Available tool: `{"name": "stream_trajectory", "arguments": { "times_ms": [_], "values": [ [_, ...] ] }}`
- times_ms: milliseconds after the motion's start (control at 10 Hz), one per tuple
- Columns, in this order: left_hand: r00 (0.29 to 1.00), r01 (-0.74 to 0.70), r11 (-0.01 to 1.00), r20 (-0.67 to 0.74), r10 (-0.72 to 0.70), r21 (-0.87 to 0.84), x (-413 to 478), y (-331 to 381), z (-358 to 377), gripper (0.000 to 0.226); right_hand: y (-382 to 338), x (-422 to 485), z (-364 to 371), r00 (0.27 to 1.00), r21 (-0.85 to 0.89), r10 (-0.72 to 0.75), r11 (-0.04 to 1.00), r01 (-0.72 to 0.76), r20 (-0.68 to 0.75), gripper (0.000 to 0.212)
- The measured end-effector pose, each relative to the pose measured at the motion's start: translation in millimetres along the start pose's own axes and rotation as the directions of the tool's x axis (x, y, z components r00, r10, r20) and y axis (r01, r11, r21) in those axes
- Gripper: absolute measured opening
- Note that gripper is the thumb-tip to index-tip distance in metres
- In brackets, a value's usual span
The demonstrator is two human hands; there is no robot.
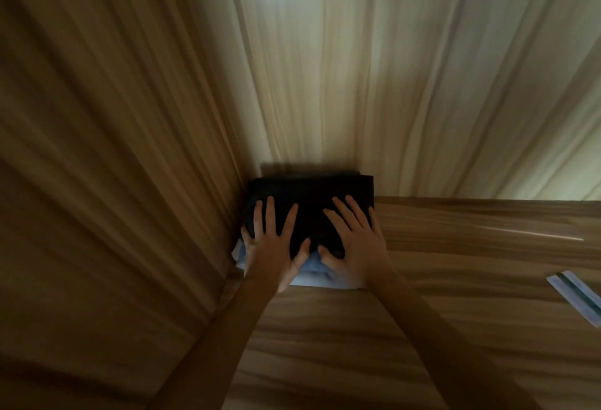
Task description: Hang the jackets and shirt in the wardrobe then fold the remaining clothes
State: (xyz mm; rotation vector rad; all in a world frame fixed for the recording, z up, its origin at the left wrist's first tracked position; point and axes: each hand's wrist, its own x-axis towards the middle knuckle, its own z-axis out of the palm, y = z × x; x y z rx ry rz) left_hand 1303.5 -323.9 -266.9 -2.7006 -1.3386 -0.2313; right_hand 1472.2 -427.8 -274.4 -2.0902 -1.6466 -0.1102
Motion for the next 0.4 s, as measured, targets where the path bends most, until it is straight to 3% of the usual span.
{"name": "stream_trajectory", "arguments": {
  "times_ms": [300,400],
  "values": [
    [0.985,-0.005,0.999,0.175,-0.005,0.054,-33.7,8.0,-53.5,0.073,-39.7,-15.2,-53.4,0.957,-0.039,0.129,0.992,-0.123,0.259,0.073],
    [0.971,-0.058,0.997,0.232,0.047,0.040,-61.8,10.3,-78.1,0.069,-59.2,-32.5,-81.9,0.936,-0.032,0.162,0.987,-0.160,0.312,0.062]
  ]
}}
